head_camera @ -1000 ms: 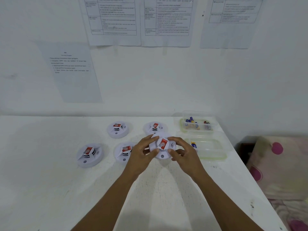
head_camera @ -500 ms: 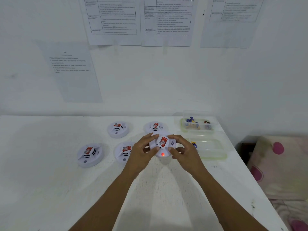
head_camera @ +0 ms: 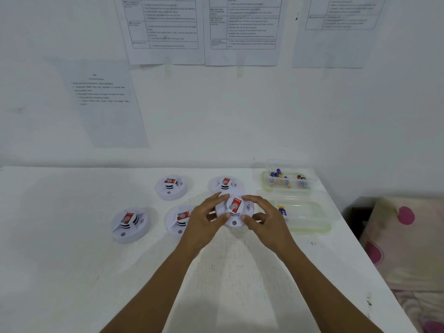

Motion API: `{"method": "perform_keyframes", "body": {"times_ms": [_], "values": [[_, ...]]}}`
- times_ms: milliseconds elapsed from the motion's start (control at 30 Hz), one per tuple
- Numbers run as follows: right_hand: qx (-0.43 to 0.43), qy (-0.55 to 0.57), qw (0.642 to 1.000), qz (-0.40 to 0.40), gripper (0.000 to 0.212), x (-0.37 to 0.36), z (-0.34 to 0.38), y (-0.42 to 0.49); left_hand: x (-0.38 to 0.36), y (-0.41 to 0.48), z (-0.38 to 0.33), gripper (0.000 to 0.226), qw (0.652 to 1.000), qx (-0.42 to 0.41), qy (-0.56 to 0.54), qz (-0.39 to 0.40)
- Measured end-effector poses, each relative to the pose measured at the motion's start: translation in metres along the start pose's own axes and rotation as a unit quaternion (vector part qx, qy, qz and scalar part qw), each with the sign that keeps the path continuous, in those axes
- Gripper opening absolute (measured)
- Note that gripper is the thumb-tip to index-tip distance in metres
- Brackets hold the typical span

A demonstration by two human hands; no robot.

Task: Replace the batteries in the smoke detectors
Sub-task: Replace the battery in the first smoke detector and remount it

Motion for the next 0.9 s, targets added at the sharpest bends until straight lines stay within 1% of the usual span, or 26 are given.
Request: {"method": "perform_keyframes", "body": {"times_ms": [433,533,633,733,800,900], "values": [[0.009,-0.004,1.000,-0.004,0.042,-0.005,-0.017,-0.006,-0.002,-0.006,0.021,0.043,1.000,0.002,0.017,-0.002],[0.028,-0.027,0.999,-0.017,0.044,-0.004,-0.021,-0.009,-0.007,-0.010,0.024,0.046,0.999,-0.004,0.036,0.009],[0.025,-0.056,0.998,-0.025,0.044,-0.004,-0.033,-0.016,-0.011,-0.018,0.031,0.048,0.996,-0.010,0.084,0.006],[0.016,-0.086,0.996,-0.033,0.041,-0.008,-0.043,-0.020,-0.017,-0.022,0.039,0.043,0.993,-0.026,0.119,0.004],[0.013,-0.118,0.992,-0.042,0.043,-0.009,-0.046,-0.019,-0.020,-0.020,0.047,0.038,0.991,-0.018,0.130,-0.004],[0.004,-0.136,0.990,-0.048,0.045,-0.010,-0.050,-0.013,-0.022,-0.013,0.050,0.037,0.989,-0.007,0.144,-0.017]]}}
Point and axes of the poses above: each hand's wrist, its own y-axis towards the middle knuckle, its own x-axis out of the back of the hand, z = x × y, the point moved 8 cm from there along y, towards the middle knuckle, and after that the axes turned 4 degrees about -z, right-handed, at the moved point
